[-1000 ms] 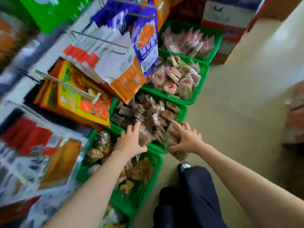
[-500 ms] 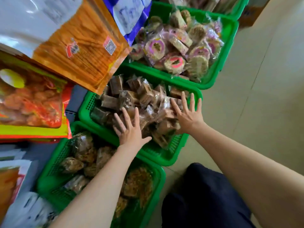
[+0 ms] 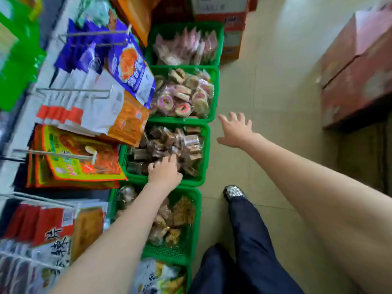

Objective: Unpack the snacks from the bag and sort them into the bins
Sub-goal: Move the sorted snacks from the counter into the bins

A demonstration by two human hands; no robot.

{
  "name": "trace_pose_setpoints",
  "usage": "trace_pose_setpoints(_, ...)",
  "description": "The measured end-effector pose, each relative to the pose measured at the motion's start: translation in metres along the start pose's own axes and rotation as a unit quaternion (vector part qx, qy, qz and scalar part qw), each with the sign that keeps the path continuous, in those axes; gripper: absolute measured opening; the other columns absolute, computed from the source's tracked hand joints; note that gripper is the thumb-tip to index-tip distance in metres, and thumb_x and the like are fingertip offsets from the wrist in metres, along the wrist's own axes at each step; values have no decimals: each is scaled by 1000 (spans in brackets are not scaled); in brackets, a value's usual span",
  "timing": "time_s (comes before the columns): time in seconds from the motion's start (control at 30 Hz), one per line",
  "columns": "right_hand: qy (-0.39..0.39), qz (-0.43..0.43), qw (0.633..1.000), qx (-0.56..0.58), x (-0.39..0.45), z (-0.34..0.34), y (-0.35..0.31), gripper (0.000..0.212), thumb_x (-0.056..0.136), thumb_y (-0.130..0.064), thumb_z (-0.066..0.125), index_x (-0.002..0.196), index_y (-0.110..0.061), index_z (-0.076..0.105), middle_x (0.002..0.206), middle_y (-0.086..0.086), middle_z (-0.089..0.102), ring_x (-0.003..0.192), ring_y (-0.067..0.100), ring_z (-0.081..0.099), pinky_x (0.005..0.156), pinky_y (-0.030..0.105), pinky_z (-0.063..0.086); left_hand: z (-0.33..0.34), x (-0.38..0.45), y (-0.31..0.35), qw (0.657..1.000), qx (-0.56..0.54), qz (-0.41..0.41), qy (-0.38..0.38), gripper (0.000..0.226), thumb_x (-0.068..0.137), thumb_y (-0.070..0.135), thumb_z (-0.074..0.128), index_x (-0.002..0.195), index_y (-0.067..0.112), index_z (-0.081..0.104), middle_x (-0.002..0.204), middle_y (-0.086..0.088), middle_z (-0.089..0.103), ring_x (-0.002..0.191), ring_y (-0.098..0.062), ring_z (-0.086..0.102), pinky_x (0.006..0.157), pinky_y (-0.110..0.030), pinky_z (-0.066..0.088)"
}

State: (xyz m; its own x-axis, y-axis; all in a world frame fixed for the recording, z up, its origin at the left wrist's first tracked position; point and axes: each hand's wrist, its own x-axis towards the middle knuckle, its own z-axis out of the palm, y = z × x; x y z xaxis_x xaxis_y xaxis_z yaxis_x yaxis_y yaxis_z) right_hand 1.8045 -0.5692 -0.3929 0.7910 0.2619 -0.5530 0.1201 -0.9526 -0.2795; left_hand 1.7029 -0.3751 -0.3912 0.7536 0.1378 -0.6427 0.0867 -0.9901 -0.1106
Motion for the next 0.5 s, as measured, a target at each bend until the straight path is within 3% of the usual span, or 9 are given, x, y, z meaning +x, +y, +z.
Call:
trace_pose_setpoints(0.13, 135, 69, 988, 31, -140, -58, 41, 70, 88, -36, 58, 146, -19, 23, 150, 14, 21, 139, 36, 16, 108, 51, 24, -38, -84, 45, 983, 80, 110, 125, 54, 91, 26, 46, 141, 14, 29, 140, -7, 40, 127, -30, 42, 103, -40, 32)
trace_pose_setpoints(0.27, 206, 192, 959, 12, -351, -62, 102, 71, 88, -35, 58, 147, -21, 21, 152, 13, 15, 139, 36, 13, 109, 52, 24, -54, -206, 132, 925, 146, 282, 208, 56, 91, 29, 48, 142, 18, 30, 142, -4, 39, 128, -25, 41, 103, -34, 33)
trace_pose_setpoints(0.37, 224, 321, 920, -7, -527, -45, 148, 71, 89, -37, 56, 147, -21, 18, 152, 14, 14, 139, 36, 12, 109, 52, 24, -65, -307, 216, 842, 158, 432, 281, 53, 85, 22, 52, 137, 14, 42, 137, -5, 46, 121, -26, 50, 97, -36, 40)
trace_pose_setpoints(0.47, 249, 443, 861, 6, -698, 1, 166, 66, 92, -38, 52, 147, -19, 20, 151, 15, 16, 138, 36, 15, 107, 51, 26, -48, -418, 289, 708, 146, 620, 304, 48, 53, 15, 57, 99, 4, 68, 101, -14, 67, 78, -33, 68, 62, -42, 55)
trace_pose_setpoints(0.5, 261, 475, 840, 7, -752, 25, 168, 64, 92, -38, 51, 146, -18, 22, 152, 14, 15, 139, 36, 15, 108, 51, 26, -33, -456, 312, 671, 145, 664, 298, 47, 50, 15, 60, 94, 3, 69, 98, -16, 68, 75, -34, 68, 60, -43, 56)
